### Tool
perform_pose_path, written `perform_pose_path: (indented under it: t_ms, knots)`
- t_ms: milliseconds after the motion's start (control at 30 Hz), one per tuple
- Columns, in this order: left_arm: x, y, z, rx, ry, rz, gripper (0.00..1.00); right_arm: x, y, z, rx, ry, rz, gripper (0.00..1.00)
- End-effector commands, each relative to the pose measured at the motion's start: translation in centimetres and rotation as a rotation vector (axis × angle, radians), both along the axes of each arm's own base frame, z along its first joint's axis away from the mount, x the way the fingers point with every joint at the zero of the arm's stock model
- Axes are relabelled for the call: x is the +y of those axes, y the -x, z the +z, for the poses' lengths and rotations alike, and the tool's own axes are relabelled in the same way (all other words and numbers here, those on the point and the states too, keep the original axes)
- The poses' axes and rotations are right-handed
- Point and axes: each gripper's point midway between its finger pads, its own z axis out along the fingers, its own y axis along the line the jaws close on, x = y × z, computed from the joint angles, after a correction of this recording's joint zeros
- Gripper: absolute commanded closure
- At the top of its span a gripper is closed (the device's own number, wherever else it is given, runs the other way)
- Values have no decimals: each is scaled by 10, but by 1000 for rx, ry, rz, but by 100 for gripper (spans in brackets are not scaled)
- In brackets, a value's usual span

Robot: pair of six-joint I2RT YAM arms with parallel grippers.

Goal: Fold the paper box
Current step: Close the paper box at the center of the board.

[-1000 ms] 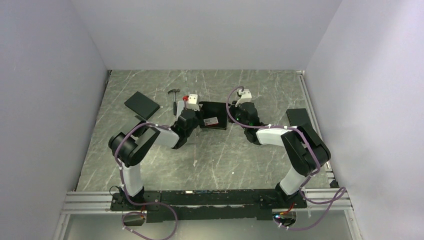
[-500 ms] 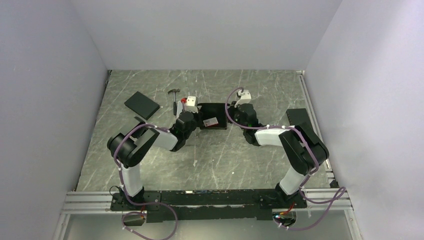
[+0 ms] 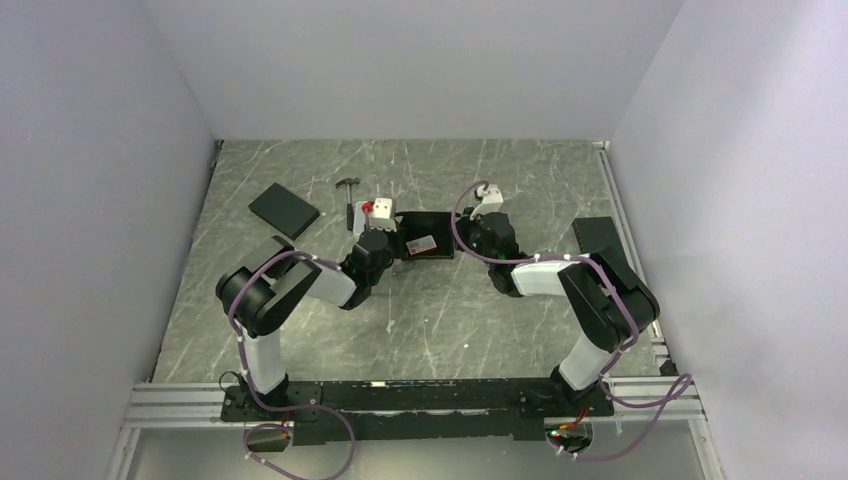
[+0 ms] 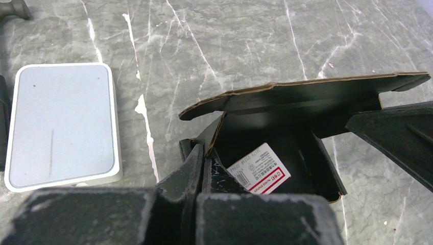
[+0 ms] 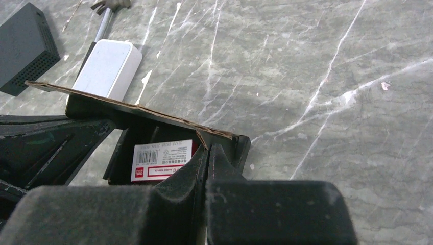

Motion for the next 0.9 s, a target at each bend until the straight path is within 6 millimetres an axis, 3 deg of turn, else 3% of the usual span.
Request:
perform_pose_path:
  t_ms: [0, 333, 867]
  knots:
    - [-4, 14, -8, 16, -24, -37, 100, -2, 49, -62, 237, 74, 92, 100]
    - [-8, 21, -11, 15, -29, -58, 100, -16, 60, -89, 351, 79, 63, 100]
    - [-9, 34, -27, 20, -56, -68, 100, -12, 83, -112, 426, 46, 142, 100]
